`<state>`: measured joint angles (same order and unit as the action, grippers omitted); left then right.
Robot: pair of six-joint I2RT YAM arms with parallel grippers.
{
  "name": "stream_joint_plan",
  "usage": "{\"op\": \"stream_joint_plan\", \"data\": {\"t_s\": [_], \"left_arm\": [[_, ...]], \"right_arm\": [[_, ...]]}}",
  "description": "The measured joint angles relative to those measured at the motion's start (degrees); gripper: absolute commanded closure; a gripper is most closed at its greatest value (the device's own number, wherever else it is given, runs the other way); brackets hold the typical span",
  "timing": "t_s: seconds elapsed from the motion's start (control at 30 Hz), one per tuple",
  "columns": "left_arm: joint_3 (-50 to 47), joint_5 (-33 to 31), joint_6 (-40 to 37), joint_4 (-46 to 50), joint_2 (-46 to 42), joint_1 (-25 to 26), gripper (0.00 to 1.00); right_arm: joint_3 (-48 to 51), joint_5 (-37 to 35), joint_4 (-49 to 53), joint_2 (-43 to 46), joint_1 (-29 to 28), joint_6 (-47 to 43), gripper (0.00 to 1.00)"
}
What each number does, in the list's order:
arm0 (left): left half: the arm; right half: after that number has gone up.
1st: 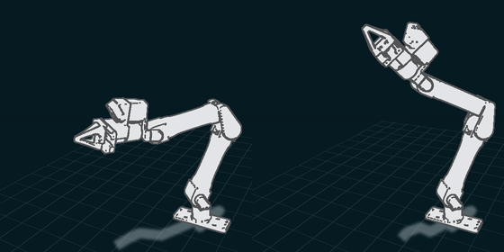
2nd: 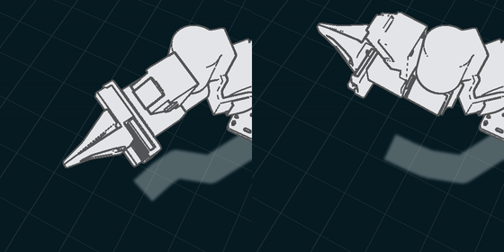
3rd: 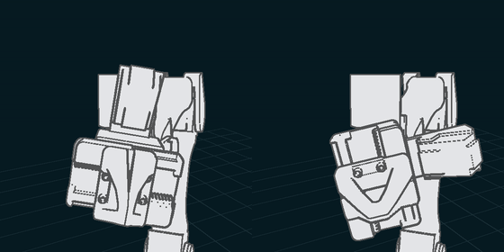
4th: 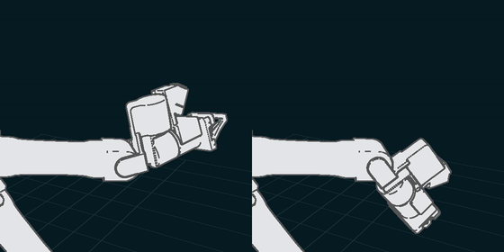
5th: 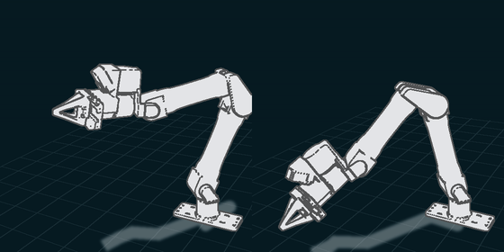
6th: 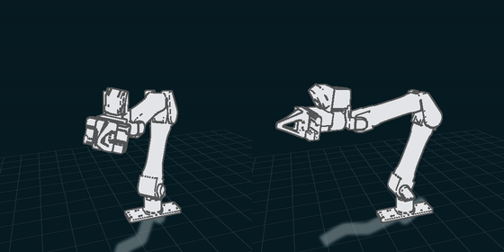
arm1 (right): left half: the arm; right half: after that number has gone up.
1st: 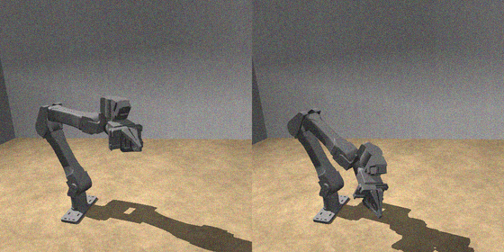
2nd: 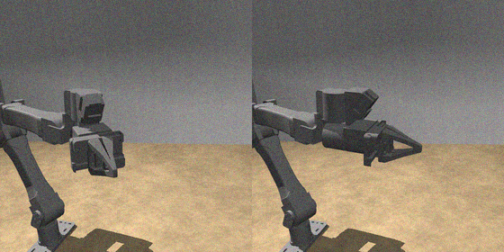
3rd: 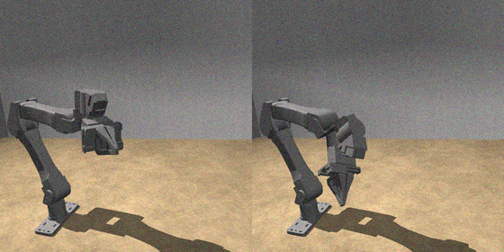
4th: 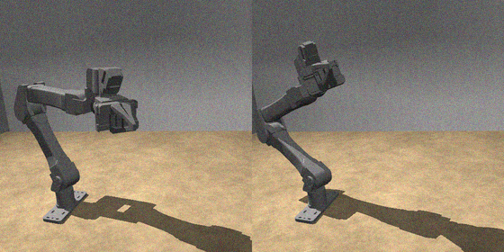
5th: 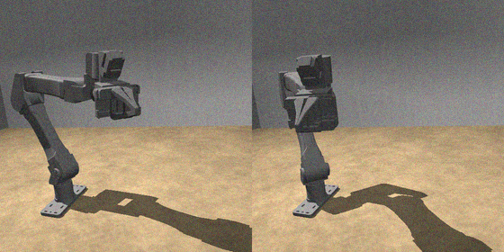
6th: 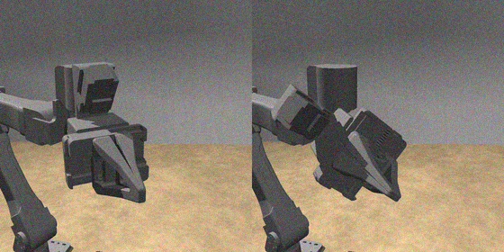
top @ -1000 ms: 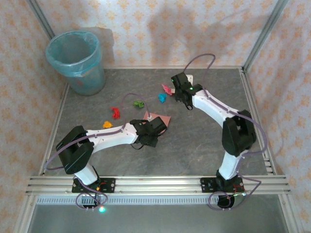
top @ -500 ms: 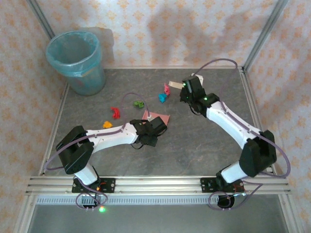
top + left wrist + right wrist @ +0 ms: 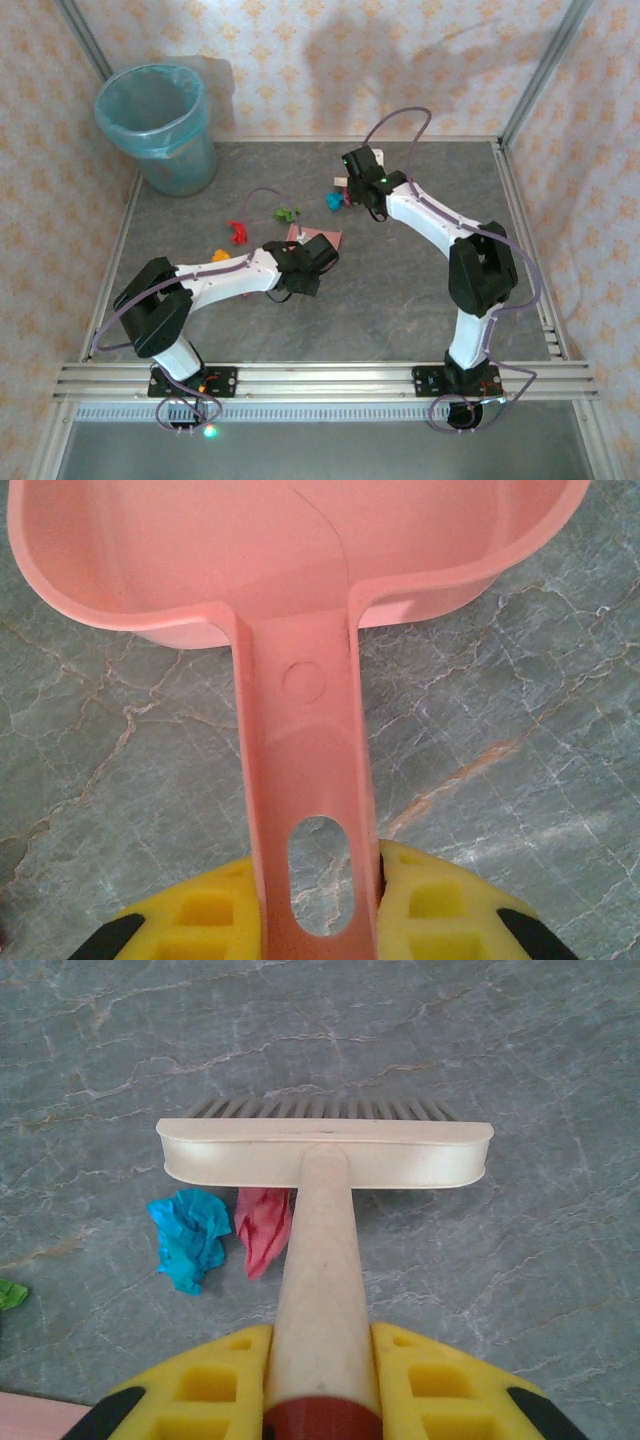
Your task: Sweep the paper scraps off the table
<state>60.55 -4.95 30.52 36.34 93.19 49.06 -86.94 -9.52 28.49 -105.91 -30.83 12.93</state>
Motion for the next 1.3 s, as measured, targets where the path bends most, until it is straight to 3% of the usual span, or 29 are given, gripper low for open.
{"op": "stream_joint_plan", "data": {"t_s": [0.2, 0.47, 0.77, 1.3], "left_arm": [[0.02, 0.11, 0.04, -0.04, 0.09, -0.09, 1.00], [0.02, 1.90, 0.02, -1.31, 2.27, -0.09, 1.00], [0.02, 3.50, -0.50, -2.36, 2.86, -0.04, 1.00], [0.04, 2.56, -0.63, -2.32, 2.99, -0.04, 1.00]], "right_arm": [[1.64, -1.51, 0.24, 0.55, 0.00, 0.13, 1.00], [10.67, -1.97, 0.76, 9.88, 0.13, 4.46, 1.00], [15.85, 3.37, 0.87, 15.08, 0.50, 9.64, 1.00], [19.52, 8.09, 2.80, 22.38, 0.50, 10.51, 1.00]]}}
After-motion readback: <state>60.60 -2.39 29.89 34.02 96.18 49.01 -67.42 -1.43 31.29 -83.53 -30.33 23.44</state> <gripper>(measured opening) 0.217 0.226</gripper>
